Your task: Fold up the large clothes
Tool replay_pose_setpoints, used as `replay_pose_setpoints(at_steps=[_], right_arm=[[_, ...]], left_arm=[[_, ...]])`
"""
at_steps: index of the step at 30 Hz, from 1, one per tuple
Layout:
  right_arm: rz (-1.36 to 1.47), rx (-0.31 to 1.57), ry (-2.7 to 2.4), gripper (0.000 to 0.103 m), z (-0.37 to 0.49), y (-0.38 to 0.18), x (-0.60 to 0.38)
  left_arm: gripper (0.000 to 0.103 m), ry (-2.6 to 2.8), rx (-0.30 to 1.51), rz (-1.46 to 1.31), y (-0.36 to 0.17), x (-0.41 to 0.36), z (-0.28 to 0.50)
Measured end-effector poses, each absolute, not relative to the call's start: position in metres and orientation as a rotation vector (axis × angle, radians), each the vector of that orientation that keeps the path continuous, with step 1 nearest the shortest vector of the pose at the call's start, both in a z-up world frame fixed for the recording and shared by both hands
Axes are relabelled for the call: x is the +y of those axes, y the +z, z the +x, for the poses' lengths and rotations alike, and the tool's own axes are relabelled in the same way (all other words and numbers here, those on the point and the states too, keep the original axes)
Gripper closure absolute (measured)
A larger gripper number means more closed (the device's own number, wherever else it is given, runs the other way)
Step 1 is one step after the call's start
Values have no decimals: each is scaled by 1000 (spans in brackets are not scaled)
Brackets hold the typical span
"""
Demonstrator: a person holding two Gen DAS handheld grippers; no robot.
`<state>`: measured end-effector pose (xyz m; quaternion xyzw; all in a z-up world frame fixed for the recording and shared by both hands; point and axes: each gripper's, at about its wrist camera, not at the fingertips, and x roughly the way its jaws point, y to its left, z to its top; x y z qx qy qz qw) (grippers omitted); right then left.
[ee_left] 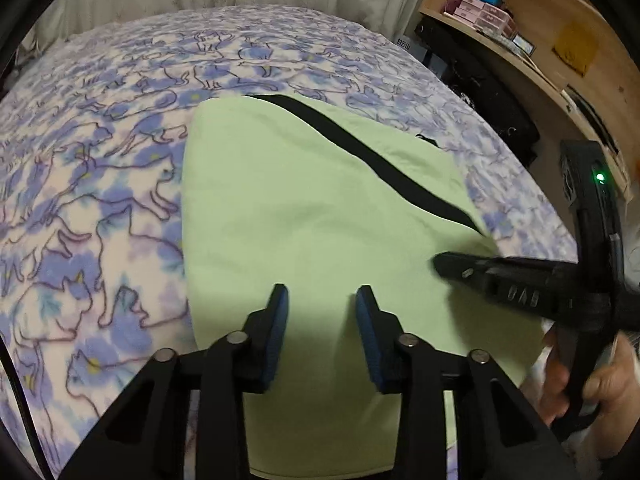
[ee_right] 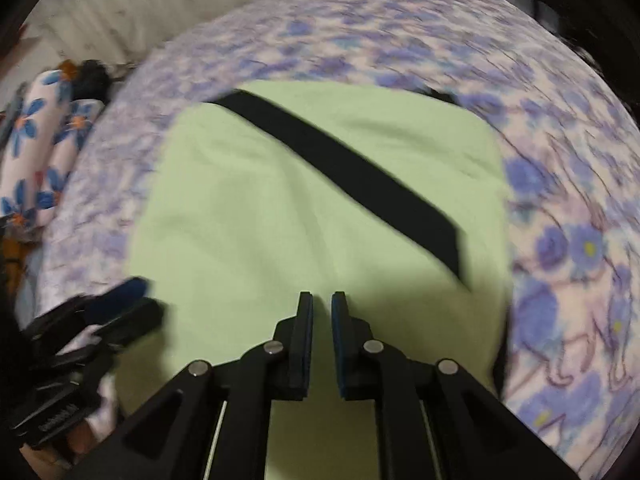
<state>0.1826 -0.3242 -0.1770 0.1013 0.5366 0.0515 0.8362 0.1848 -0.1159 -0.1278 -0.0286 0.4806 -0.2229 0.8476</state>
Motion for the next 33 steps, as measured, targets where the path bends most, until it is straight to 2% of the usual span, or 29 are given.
replay_pose_setpoints(at_steps=[4, 12, 13, 14, 15, 16, 17, 18, 27, 30, 33], right_arm=[[243, 1130, 32, 103, 179, -178, -371], [211, 1148, 37, 99, 161, -161, -368], [205, 1148, 34, 97, 162, -160, -366], [207, 1149, 35, 90, 162, -158, -363], [213, 1149, 41, 76, 160, -156, -362], [214, 1146, 40, 67, 159, -154, -363], [213, 1141, 39, 51, 157, -152, -362], [212, 1136, 37, 43, 153, -151, -362], [235, 1148, 54, 42, 135, -133, -361], [228, 1151, 74, 42, 126, -125, -360], [253, 1152, 94, 42, 121, -119, -364]], left_arm=[[75, -489, 1025, -105, -131, -105, 189], [73, -458, 1036, -115, -125, -106, 186], [72, -453, 1042, -118, -124, -106, 186], [67, -449, 1050, -121, -122, -105, 185], [60, -446, 1053, -121, -121, -105, 184], [56, -431, 1054, -118, -118, -103, 182], [48, -420, 1054, -115, -116, -102, 180], [43, -412, 1055, -113, -114, -101, 178], [42, -348, 1092, -106, -97, -85, 162], [33, -332, 1095, -86, -91, -81, 156], [32, -327, 1107, -90, -85, -75, 153]])
